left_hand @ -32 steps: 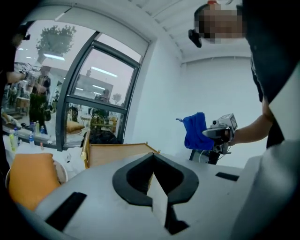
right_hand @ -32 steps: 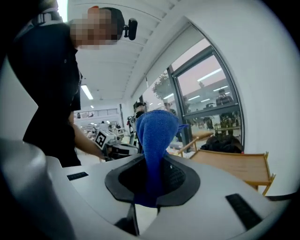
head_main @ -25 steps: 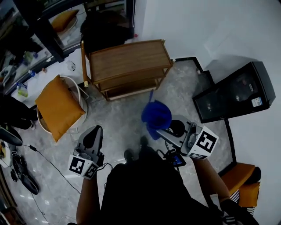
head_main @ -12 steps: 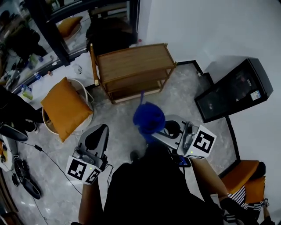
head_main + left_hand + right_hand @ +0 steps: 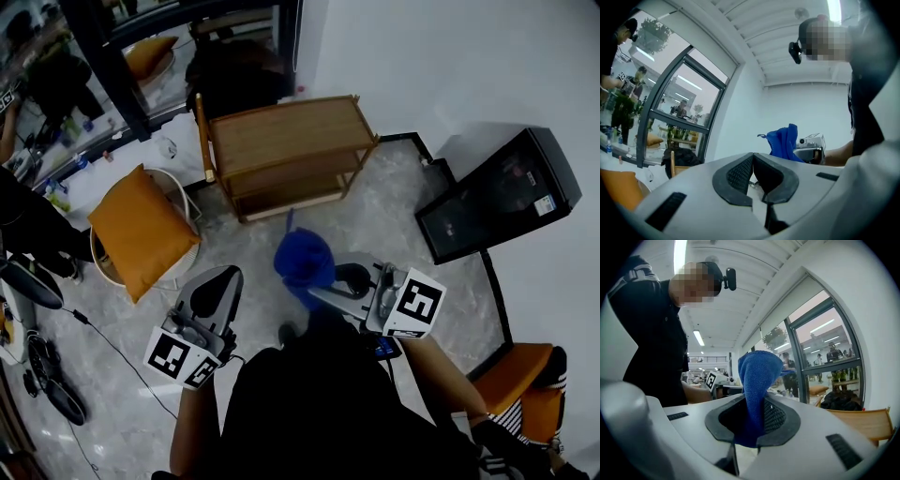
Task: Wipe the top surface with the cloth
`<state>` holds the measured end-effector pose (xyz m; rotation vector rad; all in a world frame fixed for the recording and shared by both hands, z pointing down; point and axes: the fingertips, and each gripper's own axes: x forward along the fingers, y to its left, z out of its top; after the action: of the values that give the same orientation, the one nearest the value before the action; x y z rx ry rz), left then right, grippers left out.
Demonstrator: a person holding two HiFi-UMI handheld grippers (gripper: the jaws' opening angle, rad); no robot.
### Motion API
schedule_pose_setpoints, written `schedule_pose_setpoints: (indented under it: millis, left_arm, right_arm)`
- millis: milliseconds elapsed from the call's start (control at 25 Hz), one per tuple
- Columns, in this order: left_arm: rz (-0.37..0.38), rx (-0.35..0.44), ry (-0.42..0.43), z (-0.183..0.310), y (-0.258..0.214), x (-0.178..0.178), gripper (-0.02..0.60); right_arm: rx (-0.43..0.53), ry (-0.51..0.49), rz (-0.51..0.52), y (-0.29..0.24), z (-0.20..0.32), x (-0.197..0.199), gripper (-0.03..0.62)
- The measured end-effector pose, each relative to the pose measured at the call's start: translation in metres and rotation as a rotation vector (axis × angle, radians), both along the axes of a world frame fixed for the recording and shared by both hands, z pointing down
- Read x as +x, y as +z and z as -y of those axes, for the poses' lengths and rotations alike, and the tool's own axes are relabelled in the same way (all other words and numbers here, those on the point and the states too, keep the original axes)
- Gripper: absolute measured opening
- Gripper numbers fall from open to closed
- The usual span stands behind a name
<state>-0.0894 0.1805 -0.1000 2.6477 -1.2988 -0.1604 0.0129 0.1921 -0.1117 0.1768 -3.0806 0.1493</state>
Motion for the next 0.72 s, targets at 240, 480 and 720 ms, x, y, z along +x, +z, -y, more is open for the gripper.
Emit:
schedule_pose_setpoints:
  millis: [240,480,720]
  left_arm:
    - [0.03,-0.055,0.063,-0.006,0.013,0.012,0.012]
    - [0.017,-0.085,0.07,-0.009,0.013,0.015,0.012]
    - [0.029,-0.105,0.078,-0.008,0.02,0.013,0.012]
  right_arm:
    - [-0.018,-0.034,-0.017,0.011,-0.013,-0.011,0.055]
    - [-0.021,-0.053,-0.022,0.013,-0.014,-0.017,0.055]
    - [-0.008,-0.07,-0.021,0.012,-0.014,-0.027,0.055]
